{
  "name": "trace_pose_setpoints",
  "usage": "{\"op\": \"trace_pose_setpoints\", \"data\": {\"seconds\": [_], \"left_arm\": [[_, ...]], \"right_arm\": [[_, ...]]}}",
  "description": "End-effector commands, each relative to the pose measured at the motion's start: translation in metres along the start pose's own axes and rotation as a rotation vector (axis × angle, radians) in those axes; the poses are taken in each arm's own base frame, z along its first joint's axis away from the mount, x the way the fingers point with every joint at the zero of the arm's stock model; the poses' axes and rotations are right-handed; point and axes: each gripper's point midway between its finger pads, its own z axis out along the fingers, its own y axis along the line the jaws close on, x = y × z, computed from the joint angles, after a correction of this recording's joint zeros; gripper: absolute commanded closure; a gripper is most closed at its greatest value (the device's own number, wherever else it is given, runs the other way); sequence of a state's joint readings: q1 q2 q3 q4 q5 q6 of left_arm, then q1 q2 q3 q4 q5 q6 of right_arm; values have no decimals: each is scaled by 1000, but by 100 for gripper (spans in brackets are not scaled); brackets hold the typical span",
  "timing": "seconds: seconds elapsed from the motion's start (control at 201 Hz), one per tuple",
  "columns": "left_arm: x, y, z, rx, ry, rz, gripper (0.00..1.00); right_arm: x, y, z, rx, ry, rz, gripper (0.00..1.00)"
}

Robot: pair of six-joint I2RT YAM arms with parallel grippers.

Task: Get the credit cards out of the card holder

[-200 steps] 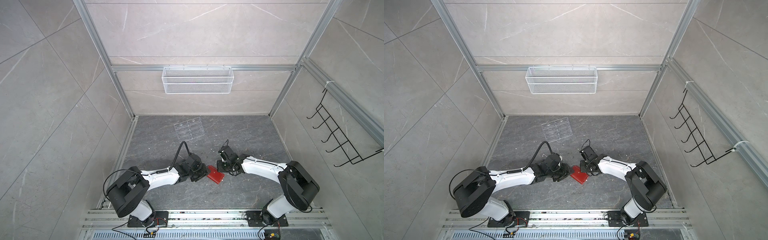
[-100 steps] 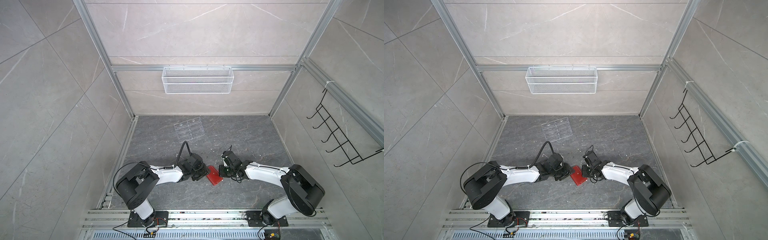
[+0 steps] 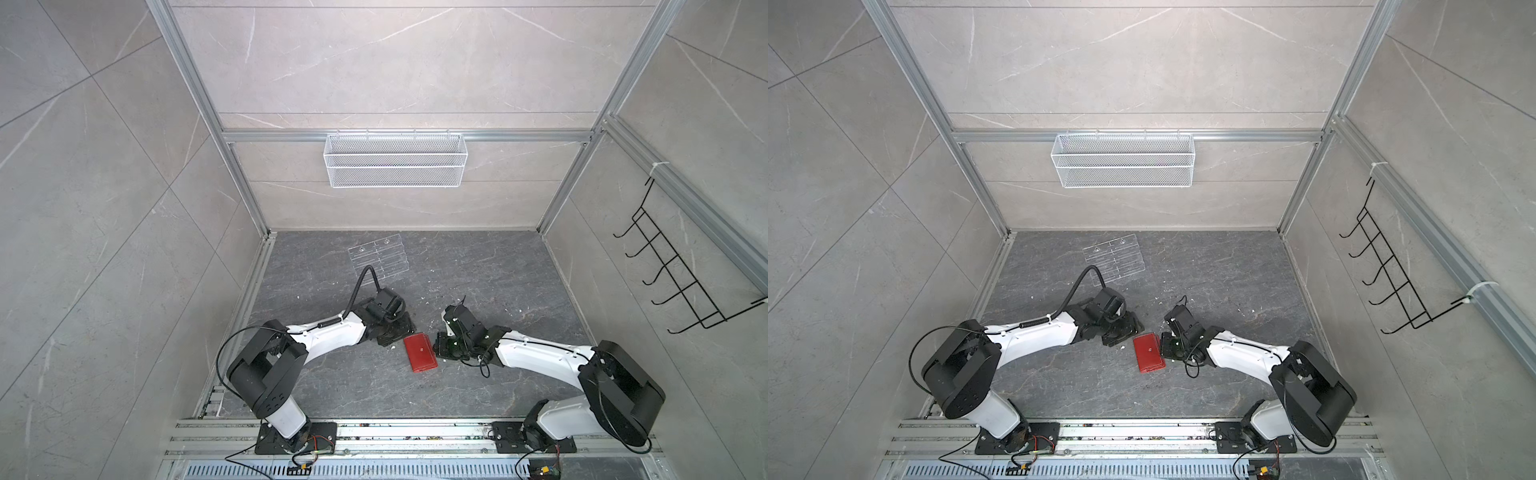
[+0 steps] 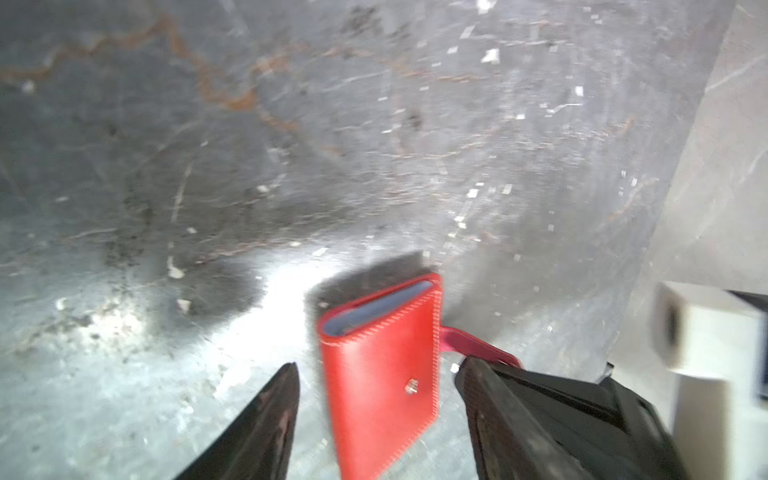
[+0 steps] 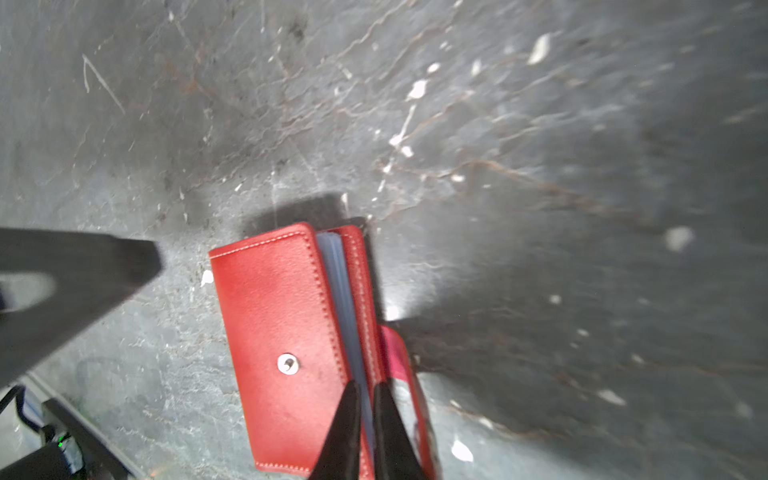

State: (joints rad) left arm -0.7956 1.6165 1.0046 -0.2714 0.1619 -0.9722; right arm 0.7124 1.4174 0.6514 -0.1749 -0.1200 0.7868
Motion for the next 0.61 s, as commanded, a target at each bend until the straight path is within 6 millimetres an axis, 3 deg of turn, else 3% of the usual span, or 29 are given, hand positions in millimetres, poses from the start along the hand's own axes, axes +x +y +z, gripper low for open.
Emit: {"op": "trace_pose_setpoints", "data": {"seconds": [0.0,0.154,0.443,0.602], "left_arm": [[14,-3,-15,-115,54,156,33],[32,-20,-6,-183,132,279,31],[54,-14,16,-336,261,324,32],[58,-5,22,-408,292,335,32]], "right_arm": [[-9,-18,-6,84,-38,45,87],[-18,-18,1,84,-35,32,87],[-20,-42,4,134,-63,84,88],[-17,-45,9,128,-58,90,88]]}}
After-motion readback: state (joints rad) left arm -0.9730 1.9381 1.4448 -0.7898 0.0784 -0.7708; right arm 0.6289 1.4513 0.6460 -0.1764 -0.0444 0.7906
